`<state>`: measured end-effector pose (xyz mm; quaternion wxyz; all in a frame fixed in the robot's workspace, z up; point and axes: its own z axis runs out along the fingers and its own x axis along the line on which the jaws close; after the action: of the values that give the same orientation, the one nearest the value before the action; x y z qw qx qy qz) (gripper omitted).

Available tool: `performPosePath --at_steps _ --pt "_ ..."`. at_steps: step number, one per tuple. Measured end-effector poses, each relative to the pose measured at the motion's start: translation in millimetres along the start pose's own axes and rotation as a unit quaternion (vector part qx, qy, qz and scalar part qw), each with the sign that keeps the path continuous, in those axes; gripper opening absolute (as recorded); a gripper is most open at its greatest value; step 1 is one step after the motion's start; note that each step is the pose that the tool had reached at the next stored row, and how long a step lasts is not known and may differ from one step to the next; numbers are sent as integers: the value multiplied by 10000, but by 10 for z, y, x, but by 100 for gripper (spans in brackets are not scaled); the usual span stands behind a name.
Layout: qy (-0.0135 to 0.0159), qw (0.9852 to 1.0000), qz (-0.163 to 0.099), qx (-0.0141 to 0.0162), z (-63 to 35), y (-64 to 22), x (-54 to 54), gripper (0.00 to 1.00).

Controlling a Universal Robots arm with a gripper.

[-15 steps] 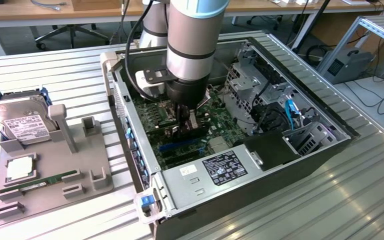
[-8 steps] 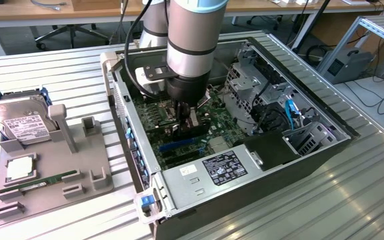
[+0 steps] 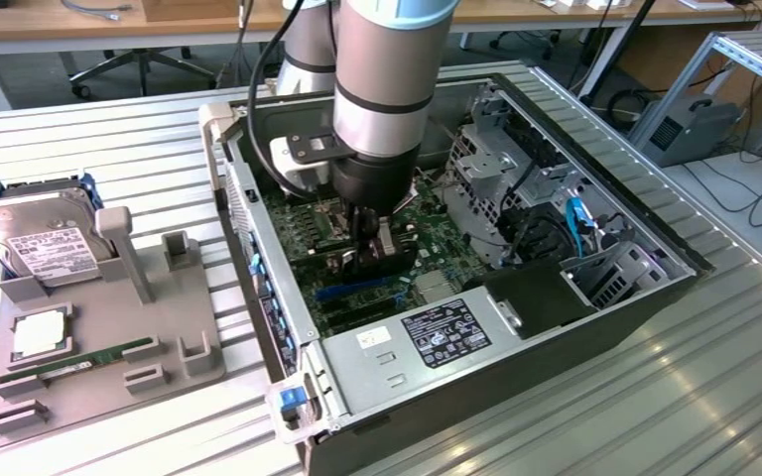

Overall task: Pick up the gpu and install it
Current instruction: 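Insert the gpu into the slot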

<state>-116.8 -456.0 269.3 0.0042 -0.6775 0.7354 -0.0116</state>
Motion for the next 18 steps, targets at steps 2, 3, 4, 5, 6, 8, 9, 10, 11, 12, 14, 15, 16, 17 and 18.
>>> performPosePath --at_steps 2,3,4,5,6,8,9,10,11,12,14,15,16,17,18 --pt "0 10000 -1 0 0 -1 1 27" --pt "0 10000 -1 0 0 -1 2 27" --pt "0 10000 -1 0 0 -1 2 27" --pt "0 10000 0 0 0 -1 4 27" --pt "0 10000 -1 1 1 -1 7 27" --pt "0 10000 0 0 4 -2 12 27" --pt "0 10000 1 1 7 -2 14 27" --pt "0 10000 1 0 12 -2 16 27" --pt "1 10000 2 0 18 -2 17 27" --pt "0 10000 2 0 25 -2 19 27" --pt "0 10000 2 0 36 -2 21 27" --pt "1 10000 3 0 42 -1 22 27" --pt "1 10000 3 0 45 -1 23 27" --pt "1 10000 2 0 48 -2 23 27" --pt "1 10000 3 0 50 -1 24 27"
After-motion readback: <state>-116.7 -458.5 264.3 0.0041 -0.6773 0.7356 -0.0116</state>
